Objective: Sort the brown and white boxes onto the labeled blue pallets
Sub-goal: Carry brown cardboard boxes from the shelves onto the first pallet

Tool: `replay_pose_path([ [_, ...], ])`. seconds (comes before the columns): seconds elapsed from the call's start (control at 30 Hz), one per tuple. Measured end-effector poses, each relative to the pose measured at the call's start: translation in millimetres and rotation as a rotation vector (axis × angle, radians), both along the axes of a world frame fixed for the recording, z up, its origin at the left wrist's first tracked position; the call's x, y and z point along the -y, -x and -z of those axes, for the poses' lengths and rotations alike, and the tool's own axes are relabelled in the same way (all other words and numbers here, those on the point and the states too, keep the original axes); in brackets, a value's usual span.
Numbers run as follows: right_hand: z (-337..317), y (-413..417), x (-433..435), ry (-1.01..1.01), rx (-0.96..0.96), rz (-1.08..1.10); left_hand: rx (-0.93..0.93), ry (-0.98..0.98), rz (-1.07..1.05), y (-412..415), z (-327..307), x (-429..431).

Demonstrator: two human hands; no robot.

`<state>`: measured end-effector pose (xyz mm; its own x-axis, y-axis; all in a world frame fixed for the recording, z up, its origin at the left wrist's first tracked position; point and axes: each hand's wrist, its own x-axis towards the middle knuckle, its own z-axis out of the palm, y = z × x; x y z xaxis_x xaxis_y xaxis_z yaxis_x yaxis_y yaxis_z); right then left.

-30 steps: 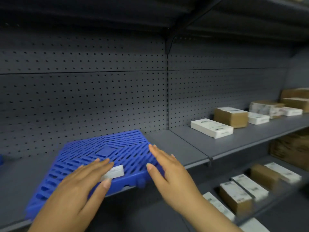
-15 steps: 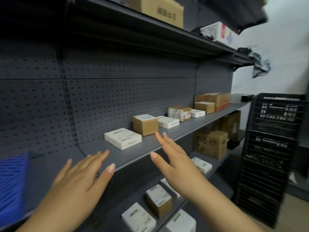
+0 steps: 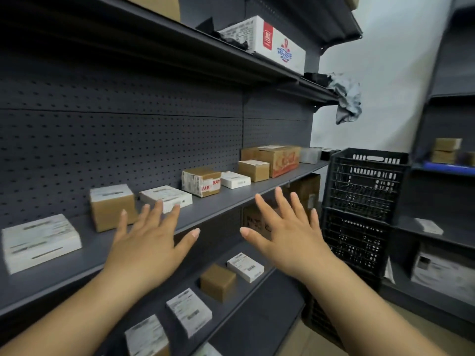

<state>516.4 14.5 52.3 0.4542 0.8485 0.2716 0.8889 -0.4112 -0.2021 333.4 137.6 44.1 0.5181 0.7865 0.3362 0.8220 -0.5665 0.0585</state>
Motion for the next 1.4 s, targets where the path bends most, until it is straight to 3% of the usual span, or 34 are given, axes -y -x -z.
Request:
replay_pose_path([
  [0.3,5.8,-113.5,-60.2,0.005,-0.082,0.074,0.012,0.020,-0.004,-115.0,9.1,-68.1],
  [0.77,2.8,-283.6,-225.6,0.036,-0.116,0.033,0.042,0.009,-0.086,-257.8,-3.9,-210.6],
  [1.13,10.6,-374.5,-364.0,-0.022,-0.127,-0.131,0.030,0.058,-0.430,-292.5,8.5,-287.9],
  [1.4,25.3,-424.3,-434.2,0.106,-0.103,-0.230,0.056,0.151,-0.662,-313.8,6.0,-307.6],
])
